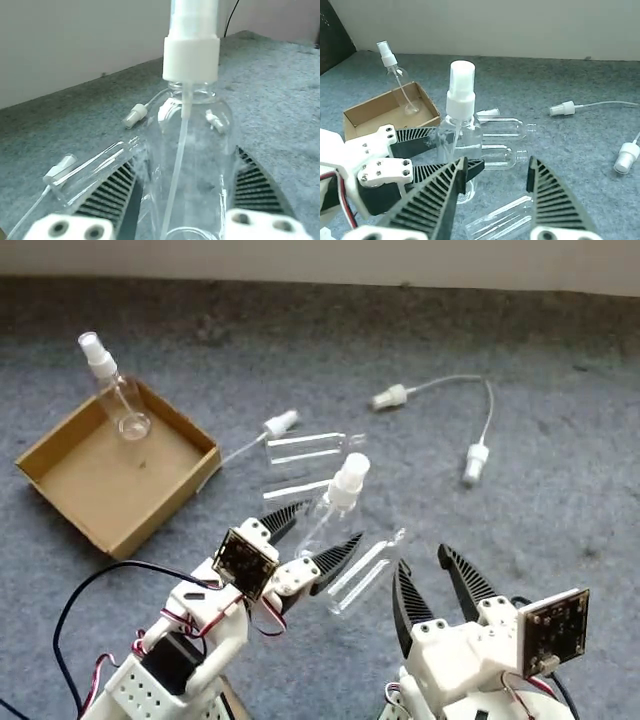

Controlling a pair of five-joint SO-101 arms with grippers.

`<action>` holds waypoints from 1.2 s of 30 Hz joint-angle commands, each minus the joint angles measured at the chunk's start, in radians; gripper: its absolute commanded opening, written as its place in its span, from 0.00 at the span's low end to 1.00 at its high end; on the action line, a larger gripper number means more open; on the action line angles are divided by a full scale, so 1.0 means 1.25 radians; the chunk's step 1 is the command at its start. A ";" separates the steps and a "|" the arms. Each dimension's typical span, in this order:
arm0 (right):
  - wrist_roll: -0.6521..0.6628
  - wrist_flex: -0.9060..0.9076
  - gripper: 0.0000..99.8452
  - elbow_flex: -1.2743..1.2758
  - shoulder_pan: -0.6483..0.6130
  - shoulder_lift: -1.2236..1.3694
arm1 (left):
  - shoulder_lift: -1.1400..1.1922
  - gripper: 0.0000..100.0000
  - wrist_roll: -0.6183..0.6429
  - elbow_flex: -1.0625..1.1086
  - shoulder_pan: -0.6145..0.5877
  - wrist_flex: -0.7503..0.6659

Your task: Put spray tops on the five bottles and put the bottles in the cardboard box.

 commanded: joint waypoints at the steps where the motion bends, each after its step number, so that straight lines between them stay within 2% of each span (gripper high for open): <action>1: 0.005 -0.006 0.17 0.058 -0.003 0.003 | -0.014 0.12 0.007 -0.048 -0.034 -0.082; 4: 0.005 -0.041 0.17 0.132 -0.003 0.002 | -0.014 0.12 0.007 -0.044 -0.046 -0.178; 7: 0.004 -0.082 0.16 0.188 -0.004 0.002 | -0.014 0.12 0.006 -0.023 -0.064 -0.227; 9: 0.004 -0.117 0.11 0.212 -0.006 0.002 | -0.014 0.12 0.005 -0.009 -0.085 -0.258; 11: 0.004 -0.154 0.02 0.224 -0.006 0.002 | -0.014 0.12 0.005 -0.010 -0.117 -0.292; 15: 0.009 -0.241 0.01 0.235 -0.007 0.002 | -0.014 0.12 0.005 -0.015 -0.163 -0.312; 19: 0.010 -0.380 0.00 0.354 -0.006 0.002 | -0.014 0.12 0.005 -0.015 -0.184 -0.319; 22: 0.017 -0.503 0.00 0.479 -0.006 0.002 | -0.014 0.12 0.005 -0.006 -0.196 -0.401; 27: 0.134 -0.727 0.00 0.644 -0.009 0.002 | -0.014 0.12 0.007 -0.006 -0.202 -0.504; 30: 0.144 -0.857 0.00 0.709 -0.045 0.002 | -0.014 0.12 0.007 -0.006 -0.199 -0.511; 36: 0.150 -0.989 0.00 0.787 -0.207 0.002 | -0.014 0.12 0.009 0.001 -0.197 -0.511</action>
